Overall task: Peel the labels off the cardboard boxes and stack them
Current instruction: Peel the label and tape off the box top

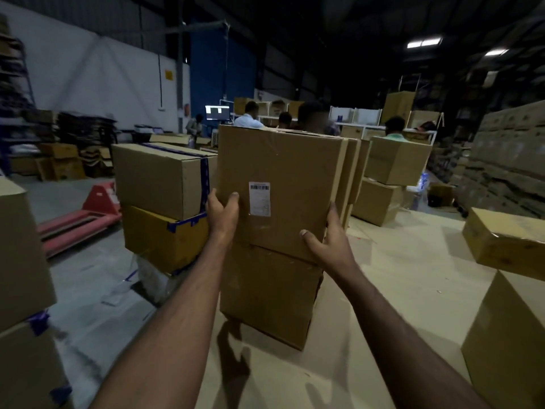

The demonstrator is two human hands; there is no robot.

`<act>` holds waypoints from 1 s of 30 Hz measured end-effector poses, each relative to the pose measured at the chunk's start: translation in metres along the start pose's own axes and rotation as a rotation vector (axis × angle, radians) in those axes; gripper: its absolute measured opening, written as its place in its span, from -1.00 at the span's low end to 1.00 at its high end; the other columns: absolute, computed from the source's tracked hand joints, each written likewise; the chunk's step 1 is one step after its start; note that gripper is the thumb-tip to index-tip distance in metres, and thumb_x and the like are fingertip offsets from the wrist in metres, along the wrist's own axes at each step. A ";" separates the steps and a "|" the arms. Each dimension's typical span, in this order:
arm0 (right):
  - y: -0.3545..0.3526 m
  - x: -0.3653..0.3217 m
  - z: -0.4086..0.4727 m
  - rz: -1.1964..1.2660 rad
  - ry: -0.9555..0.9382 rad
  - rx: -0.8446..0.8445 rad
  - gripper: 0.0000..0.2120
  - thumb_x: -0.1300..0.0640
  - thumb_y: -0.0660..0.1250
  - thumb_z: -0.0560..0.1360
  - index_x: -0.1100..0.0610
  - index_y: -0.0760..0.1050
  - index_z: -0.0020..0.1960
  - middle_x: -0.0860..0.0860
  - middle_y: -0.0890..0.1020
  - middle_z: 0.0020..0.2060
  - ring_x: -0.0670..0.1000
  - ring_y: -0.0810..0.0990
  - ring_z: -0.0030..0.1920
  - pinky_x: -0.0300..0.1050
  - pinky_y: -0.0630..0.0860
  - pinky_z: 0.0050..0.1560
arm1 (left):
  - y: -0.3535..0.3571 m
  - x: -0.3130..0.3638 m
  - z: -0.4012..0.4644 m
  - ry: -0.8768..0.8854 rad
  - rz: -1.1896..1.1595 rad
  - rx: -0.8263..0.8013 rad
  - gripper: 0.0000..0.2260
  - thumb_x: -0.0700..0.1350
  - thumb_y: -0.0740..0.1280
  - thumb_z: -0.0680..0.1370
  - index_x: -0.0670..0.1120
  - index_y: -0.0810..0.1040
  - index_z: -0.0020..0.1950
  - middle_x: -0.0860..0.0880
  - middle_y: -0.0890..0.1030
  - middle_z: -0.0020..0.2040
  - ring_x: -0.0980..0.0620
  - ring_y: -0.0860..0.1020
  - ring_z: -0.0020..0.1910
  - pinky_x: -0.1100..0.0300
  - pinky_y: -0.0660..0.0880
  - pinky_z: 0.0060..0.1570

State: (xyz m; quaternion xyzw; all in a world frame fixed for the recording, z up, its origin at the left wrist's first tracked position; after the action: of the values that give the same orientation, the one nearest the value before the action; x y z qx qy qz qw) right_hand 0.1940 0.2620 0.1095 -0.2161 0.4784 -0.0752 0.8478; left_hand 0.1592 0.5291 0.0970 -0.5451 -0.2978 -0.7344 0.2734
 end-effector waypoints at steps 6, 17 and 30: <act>-0.030 -0.010 -0.023 -0.063 -0.073 0.119 -0.03 -0.22 0.32 0.40 -0.03 -0.15 0.62 0.04 0.24 0.54 0.06 0.27 0.50 0.14 0.33 0.46 | 0.009 0.020 -0.036 0.058 -0.031 0.021 -0.35 0.06 0.30 0.61 0.02 0.07 0.63 -0.09 0.25 0.54 -0.11 0.34 0.45 -0.05 0.43 0.32; -0.201 -0.009 -0.146 -0.098 -0.081 0.528 -0.18 -0.10 0.33 0.45 -0.09 0.00 0.60 -0.11 0.36 0.41 -0.04 0.37 0.40 0.12 0.40 0.39 | 0.115 0.072 -0.182 0.162 -0.151 -0.317 -0.33 0.12 0.32 0.55 0.04 0.14 0.61 -0.03 0.31 0.52 -0.03 0.35 0.45 -0.01 0.40 0.37; -0.233 0.047 -0.292 -0.237 0.117 0.546 -0.16 -0.05 0.35 0.46 -0.06 -0.02 0.60 0.01 0.29 0.48 0.00 0.32 0.45 0.14 0.39 0.41 | 0.100 -0.022 -0.335 0.025 -0.094 -0.481 -0.33 -0.04 0.34 0.60 0.01 0.08 0.63 -0.02 0.25 0.52 -0.05 0.35 0.46 -0.06 0.44 0.37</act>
State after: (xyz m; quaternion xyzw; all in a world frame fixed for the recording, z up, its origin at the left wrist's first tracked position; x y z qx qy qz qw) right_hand -0.0092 -0.0487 0.0442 -0.0297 0.4600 -0.3117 0.8309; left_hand 0.0238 0.2170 0.0129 -0.5711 -0.1359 -0.8027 0.1050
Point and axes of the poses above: each hand's wrist, its own z-axis towards the middle knuckle, its own y-axis out of the palm, x = y × z, the point moved 9 cm from there along z, towards the middle knuckle
